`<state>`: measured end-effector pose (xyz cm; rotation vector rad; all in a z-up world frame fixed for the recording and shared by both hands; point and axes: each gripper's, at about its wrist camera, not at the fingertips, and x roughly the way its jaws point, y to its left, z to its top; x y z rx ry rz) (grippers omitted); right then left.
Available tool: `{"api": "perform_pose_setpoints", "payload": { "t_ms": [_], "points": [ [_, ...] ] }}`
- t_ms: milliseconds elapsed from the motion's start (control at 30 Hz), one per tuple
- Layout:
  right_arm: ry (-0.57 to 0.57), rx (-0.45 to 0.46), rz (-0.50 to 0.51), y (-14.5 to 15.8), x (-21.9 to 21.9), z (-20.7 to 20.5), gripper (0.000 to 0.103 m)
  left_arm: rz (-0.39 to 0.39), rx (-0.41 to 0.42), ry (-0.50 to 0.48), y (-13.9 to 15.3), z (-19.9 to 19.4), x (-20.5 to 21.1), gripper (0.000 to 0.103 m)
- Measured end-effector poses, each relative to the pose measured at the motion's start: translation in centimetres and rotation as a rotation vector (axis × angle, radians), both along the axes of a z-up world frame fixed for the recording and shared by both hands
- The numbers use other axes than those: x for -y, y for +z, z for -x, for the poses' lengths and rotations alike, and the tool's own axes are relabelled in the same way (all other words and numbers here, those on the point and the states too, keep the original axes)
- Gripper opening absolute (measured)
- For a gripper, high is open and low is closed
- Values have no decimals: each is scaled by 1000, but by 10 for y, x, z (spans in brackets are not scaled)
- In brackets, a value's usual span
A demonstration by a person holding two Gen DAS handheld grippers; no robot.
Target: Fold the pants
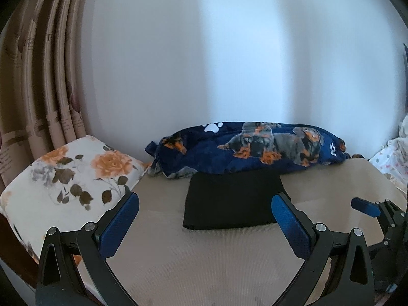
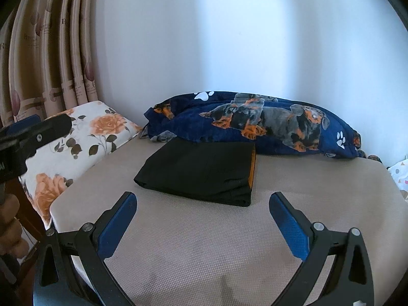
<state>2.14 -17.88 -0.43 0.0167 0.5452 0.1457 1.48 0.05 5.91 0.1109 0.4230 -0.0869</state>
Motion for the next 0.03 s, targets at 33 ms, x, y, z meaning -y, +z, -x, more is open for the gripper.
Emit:
{"api": "perform_pose_setpoints", "payload": {
  "t_ms": [33],
  "points": [
    [0, 0, -1, 0, 0, 0, 103, -5, -11, 6, -1, -1, 1, 103]
  ]
}}
